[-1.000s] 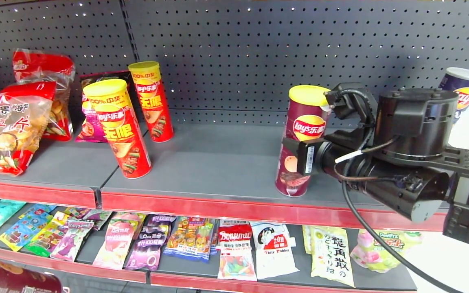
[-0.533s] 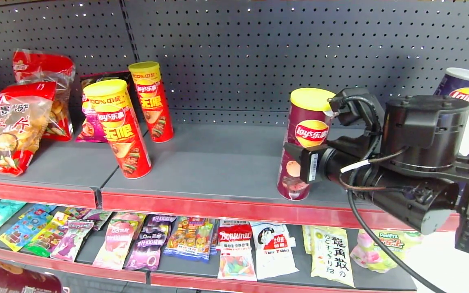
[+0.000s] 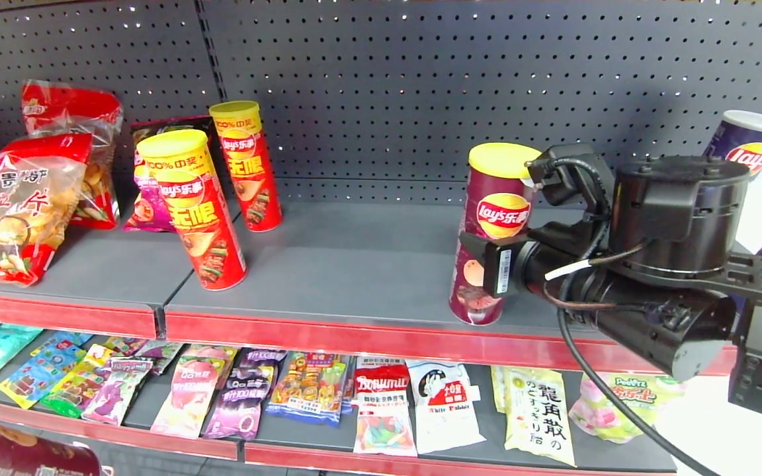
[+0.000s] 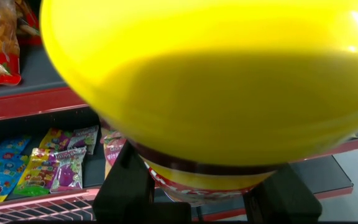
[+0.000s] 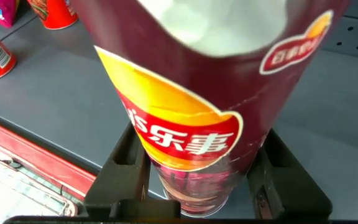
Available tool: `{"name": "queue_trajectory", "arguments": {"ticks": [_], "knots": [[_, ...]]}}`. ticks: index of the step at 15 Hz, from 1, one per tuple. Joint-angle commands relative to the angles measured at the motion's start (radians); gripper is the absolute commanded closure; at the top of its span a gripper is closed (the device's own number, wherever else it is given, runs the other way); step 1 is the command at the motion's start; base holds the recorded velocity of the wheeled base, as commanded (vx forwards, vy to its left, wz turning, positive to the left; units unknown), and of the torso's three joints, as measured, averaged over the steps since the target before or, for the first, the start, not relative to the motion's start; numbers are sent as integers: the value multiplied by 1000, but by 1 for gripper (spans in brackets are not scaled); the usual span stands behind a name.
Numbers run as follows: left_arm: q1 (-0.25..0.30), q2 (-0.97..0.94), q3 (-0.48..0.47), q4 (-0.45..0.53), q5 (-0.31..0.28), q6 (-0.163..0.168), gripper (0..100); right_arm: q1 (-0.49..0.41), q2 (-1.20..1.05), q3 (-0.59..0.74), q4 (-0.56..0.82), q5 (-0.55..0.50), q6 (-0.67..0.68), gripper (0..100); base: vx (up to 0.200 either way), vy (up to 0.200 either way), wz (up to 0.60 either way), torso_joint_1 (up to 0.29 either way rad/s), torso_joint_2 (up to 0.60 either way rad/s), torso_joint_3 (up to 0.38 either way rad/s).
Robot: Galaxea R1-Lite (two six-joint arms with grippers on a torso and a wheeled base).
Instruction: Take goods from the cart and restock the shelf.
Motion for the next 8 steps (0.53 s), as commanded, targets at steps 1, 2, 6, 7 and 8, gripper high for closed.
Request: {"name": "queue_trajectory", "arguments": {"ticks": [1,2,6,7,8], "knots": [[0,0,0,1,0,-1,100,1,17,-5,2,-8,-2,100,0,0,0,0,0,0],[0,0,0,4,0,-1,100,1,22,-13,3,-27,-2,100,0,0,0,0,0,0],[0,-1,2,7,0,-1,100,15,22,-14,5,-71,-3,100,0,0,0,0,0,0],[0,0,5,7,0,-1,100,24,27,-21,5,-108,-5,100,0,0,0,0,0,0],[0,-1,7,7,0,1,100,32,28,-25,5,-128,-5,100,0,0,0,0,0,0]]}}
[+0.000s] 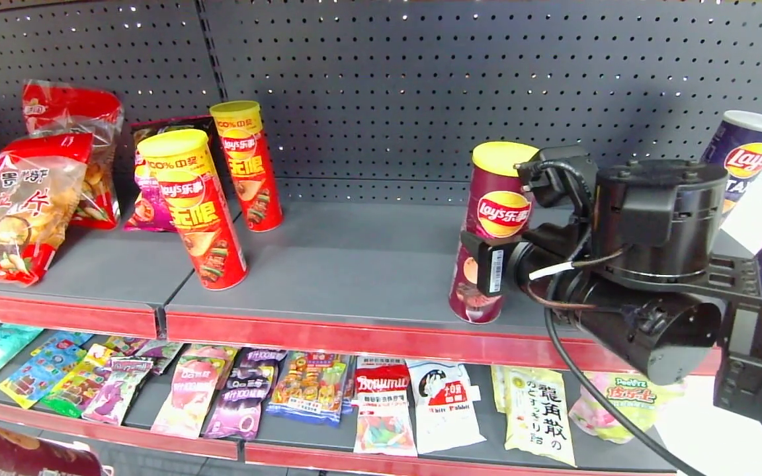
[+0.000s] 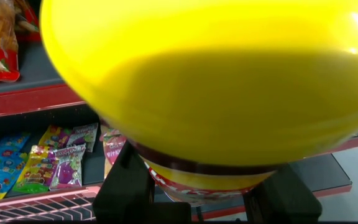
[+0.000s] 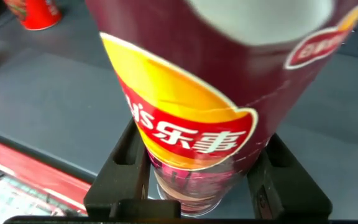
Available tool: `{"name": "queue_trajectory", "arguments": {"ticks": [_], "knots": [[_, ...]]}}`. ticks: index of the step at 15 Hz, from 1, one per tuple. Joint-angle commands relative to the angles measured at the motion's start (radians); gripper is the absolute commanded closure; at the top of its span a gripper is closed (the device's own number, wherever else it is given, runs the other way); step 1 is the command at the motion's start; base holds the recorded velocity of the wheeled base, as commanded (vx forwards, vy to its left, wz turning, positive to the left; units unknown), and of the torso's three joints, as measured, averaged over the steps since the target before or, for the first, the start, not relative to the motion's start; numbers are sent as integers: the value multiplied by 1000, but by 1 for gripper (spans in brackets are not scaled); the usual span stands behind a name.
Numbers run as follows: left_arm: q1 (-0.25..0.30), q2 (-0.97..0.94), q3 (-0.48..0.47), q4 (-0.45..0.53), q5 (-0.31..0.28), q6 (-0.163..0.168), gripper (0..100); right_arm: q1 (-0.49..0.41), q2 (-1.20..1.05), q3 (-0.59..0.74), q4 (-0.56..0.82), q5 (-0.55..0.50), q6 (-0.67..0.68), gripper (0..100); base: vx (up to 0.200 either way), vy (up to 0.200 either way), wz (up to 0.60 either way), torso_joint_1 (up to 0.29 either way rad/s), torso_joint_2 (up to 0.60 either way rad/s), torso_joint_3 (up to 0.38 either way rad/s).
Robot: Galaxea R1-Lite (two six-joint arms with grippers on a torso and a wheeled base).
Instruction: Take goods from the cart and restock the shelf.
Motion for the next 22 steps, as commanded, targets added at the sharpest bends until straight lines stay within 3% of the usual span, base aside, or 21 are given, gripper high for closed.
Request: {"name": "queue_trajectory", "arguments": {"ticks": [1,6,19,20,22], "knots": [[0,-1,2,-1,0,0,100,13,9,-6,-2,-13,-1,100,0,0,0,0,0,0],[0,-2,2,-1,0,0,100,48,8,-8,1,-110,-30,100,0,0,0,0,0,0],[0,-2,5,1,7,0,100,82,35,-37,1,-113,-26,100,0,0,0,0,0,0],[0,-2,5,1,7,0,100,80,35,-37,1,-111,-23,0,0,0,0,0,0,0],[0,-2,12,-1,7,0,100,80,31,-37,1,-111,-23,0,0,0,0,0,0,0]]}}
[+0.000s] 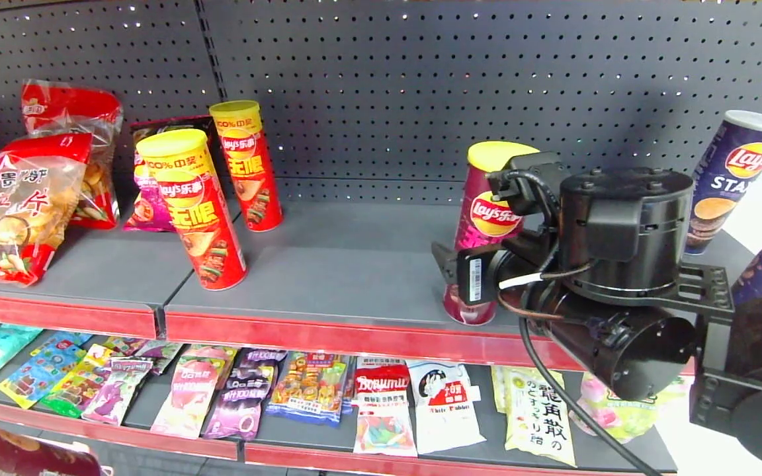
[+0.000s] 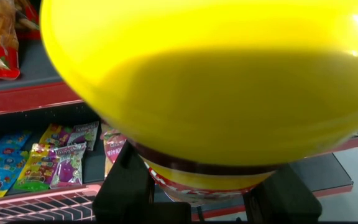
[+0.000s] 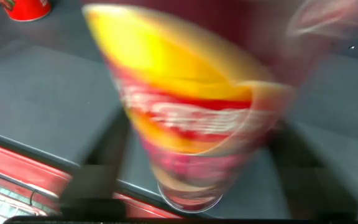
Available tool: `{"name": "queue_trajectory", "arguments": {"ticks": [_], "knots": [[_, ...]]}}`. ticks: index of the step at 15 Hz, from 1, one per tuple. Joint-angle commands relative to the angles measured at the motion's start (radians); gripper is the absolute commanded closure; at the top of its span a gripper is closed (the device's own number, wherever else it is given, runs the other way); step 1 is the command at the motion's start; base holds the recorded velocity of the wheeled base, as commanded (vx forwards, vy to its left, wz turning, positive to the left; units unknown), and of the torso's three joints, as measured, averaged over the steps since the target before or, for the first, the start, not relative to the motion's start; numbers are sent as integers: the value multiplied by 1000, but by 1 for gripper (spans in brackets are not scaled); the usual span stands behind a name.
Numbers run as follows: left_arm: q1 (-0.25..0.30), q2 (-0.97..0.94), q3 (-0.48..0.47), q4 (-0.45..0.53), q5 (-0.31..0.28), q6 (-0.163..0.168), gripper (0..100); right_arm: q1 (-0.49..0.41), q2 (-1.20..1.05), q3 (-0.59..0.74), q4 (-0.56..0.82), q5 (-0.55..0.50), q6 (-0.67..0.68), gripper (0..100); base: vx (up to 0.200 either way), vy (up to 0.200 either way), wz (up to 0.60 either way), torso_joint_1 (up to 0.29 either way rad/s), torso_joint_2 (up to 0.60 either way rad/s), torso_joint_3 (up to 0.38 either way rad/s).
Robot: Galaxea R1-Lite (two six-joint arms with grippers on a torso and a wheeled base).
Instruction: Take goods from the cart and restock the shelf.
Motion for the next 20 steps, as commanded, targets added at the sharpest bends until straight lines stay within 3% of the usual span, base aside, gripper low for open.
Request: {"name": "queue_trajectory", "arguments": {"ticks": [1,5,14,16,19,20], "knots": [[0,0,9,-1,-1,0,100,-1,-6,4,-2,-1,1,0,0,0,0,0,0,0],[0,1,14,-1,-1,0,100,-2,-49,29,-1,-2,1,0,0,0,0,0,0,0],[0,15,23,-5,-4,0,100,62,-294,279,-2,25,3,0,0,0,0,0,0,0],[0,24,21,-8,-10,1,100,13,-426,355,-1,166,-10,0,0,0,0,0,0,0],[-2,59,14,-36,-11,1,100,-208,-673,536,-1,467,-142,0,0,0,0,0,0,0],[-3,79,3,-53,-13,1,100,-327,-754,595,1,550,-182,0,0,0,0,0,0,0]]}}
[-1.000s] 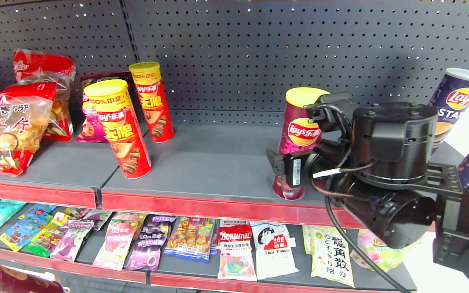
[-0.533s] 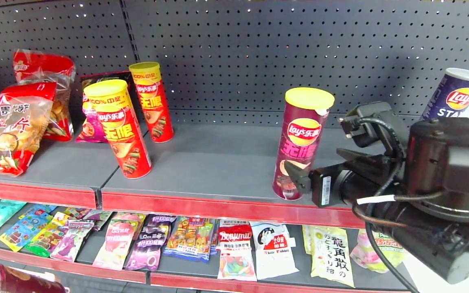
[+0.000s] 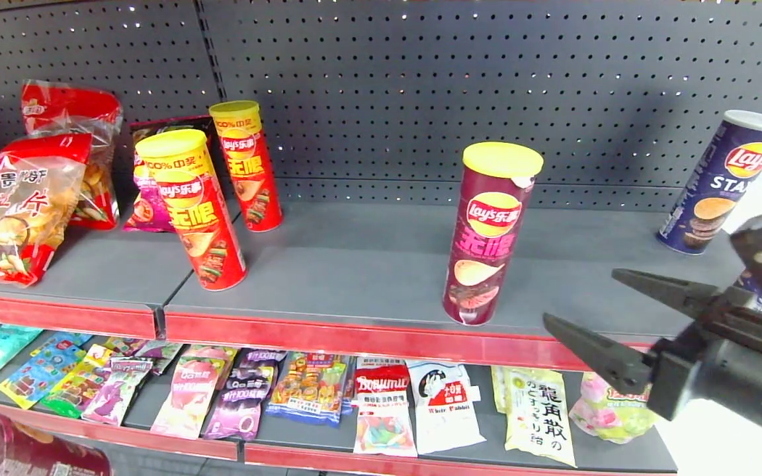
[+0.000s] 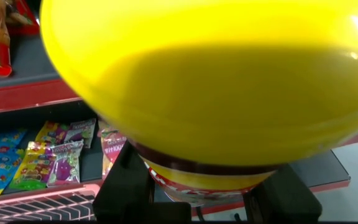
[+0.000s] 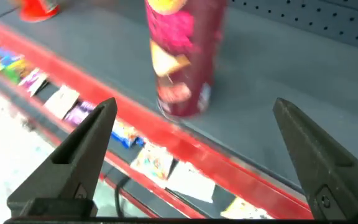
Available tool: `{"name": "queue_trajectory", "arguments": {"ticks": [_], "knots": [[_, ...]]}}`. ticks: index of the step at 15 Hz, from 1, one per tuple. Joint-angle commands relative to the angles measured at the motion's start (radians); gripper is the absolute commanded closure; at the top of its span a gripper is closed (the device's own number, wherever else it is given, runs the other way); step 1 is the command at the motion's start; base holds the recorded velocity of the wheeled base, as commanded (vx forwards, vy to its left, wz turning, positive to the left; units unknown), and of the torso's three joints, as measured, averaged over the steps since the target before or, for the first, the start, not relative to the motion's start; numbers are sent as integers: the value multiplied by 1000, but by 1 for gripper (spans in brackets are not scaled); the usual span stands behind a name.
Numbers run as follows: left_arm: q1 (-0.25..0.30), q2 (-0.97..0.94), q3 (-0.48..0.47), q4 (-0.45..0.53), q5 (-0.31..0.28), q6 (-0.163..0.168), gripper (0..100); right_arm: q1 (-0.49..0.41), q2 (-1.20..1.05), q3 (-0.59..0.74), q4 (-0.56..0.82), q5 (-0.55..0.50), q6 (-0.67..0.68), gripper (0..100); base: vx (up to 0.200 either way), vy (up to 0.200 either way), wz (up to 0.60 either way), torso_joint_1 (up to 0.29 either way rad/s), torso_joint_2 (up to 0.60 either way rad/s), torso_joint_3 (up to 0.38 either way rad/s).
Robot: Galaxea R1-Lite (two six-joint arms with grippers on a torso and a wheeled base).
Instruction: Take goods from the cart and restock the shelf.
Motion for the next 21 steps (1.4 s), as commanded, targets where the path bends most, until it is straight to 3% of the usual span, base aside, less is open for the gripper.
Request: {"name": "queue_trajectory", "arguments": {"ticks": [1,2,4,6,8,10,14,17,18,21], "knots": [[-2,52,-28,-15,-1,2,100,-301,-279,169,7,184,-73,0,0,0,0,0,0,0],[-3,83,-51,-15,-9,2,100,-445,-336,179,60,231,-54,0,0,0,0,0,0,0],[-3,115,-74,-15,-49,2,100,-635,-491,169,248,338,-35,0,0,0,0,0,0,0],[-3,135,-83,-19,-82,6,100,-686,-666,151,448,337,-61,0,0,0,0,0,0,0],[-5,152,-85,-56,-105,9,100,-738,-779,146,610,213,-75,0,0,0,0,0,0,0],[-8,161,-85,-87,-116,16,100,-747,-851,165,661,185,-50,0,0,0,0,0,0,0],[-8,160,-74,-97,-161,14,100,-715,-1108,364,672,223,-44,0,0,0,0,0,0,0],[-8,154,-74,-113,-164,3,100,-719,-1140,380,659,269,-27,0,0,0,0,0,0,0],[-6,151,-70,-116,-165,3,100,-727,-1158,383,658,329,0,0,0,0,0,0,0,0],[-8,146,-73,-127,-167,-21,100,-727,-1161,383,656,257,12,0,0,0,0,0,0,0]]}}
